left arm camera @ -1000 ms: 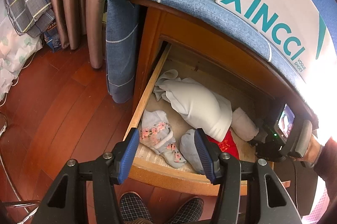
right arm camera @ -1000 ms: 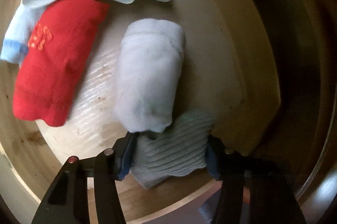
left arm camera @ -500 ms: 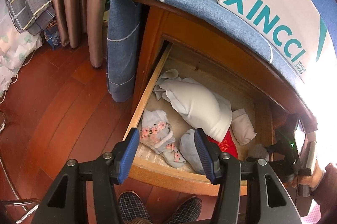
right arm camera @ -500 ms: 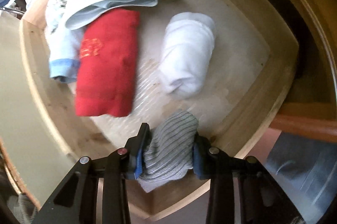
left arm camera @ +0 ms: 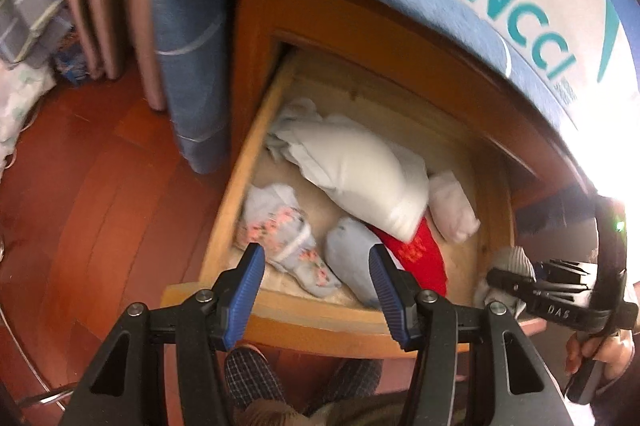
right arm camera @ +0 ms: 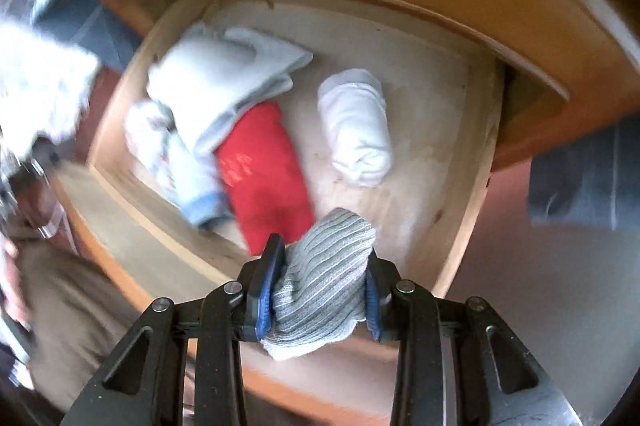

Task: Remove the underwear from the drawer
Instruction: 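Lower the right gripper onto the grey ribbed sock and close it, then lower the left gripper onto the pale blue sock and close it while the right holds the grey sock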

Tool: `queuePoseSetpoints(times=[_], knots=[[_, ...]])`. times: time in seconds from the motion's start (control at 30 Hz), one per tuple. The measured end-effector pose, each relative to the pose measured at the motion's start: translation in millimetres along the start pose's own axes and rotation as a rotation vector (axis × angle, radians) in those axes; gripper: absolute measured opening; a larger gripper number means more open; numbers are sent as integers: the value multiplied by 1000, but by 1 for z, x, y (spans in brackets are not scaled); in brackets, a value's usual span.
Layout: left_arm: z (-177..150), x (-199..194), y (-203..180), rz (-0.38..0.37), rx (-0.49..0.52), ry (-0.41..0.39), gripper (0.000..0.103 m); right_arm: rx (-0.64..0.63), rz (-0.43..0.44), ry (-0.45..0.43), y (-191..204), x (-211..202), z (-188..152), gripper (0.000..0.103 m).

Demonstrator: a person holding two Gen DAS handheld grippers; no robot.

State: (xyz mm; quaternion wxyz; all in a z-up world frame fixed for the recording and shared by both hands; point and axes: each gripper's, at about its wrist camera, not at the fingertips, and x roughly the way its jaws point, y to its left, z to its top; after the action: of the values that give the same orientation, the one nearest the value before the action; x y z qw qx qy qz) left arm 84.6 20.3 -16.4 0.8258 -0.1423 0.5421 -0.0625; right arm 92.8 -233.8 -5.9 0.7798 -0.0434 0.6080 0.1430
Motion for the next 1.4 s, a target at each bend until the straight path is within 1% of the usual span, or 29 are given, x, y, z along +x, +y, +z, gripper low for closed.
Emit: queuePoseSetpoints(times=[0.07, 0.13, 0.23, 0.33, 0.43, 0.47, 0.63, 0.77, 0.83, 0.9, 1.03, 1.1, 1.23, 1.3, 1.33, 1.4], knots=[[6, 4, -7, -19, 28, 34, 56, 54, 17, -21, 8, 0, 3, 33], [12, 9, -15, -29, 43, 67, 56, 112, 14, -49, 5, -7, -2, 33], [19, 21, -25, -41, 50, 133, 56, 182, -18, -95, -2, -6, -12, 33], [24, 42, -33, -20, 37, 216, 56, 250, -35, -137, -9, -13, -21, 33], [23, 58, -38, -28, 4, 271, 56, 306, -14, -176, -18, -7, -28, 32], [22, 63, -41, -20, -1, 284, 56, 321, -8, -184, -21, -9, -30, 32], [22, 86, -51, 1, -32, 347, 56, 361, 22, -196, -26, -6, -35, 32], [21, 108, -49, 17, -103, 415, 56, 327, -5, -206, -17, -5, -33, 32], [21, 117, -50, 30, -106, 435, 56, 307, -13, -207, -14, -6, -32, 32], [19, 127, -50, 60, -111, 457, 56, 300, -16, -206, -13, -5, -31, 33], [18, 144, -47, 73, -158, 498, 56, 308, -3, -201, -15, -4, -31, 33], [19, 148, -49, 90, -163, 494, 56, 318, 8, -196, -18, -2, -31, 33], [24, 156, -55, 118, -141, 486, 56, 343, 36, -183, -23, 1, -32, 33], [25, 160, -55, 122, -143, 494, 55, 343, 30, -183, -22, 1, -33, 33], [25, 161, -56, 117, -135, 494, 55, 332, 19, -183, -20, 1, -32, 33], [26, 161, -57, 118, -116, 492, 49, 319, 5, -180, -16, 2, -32, 34]])
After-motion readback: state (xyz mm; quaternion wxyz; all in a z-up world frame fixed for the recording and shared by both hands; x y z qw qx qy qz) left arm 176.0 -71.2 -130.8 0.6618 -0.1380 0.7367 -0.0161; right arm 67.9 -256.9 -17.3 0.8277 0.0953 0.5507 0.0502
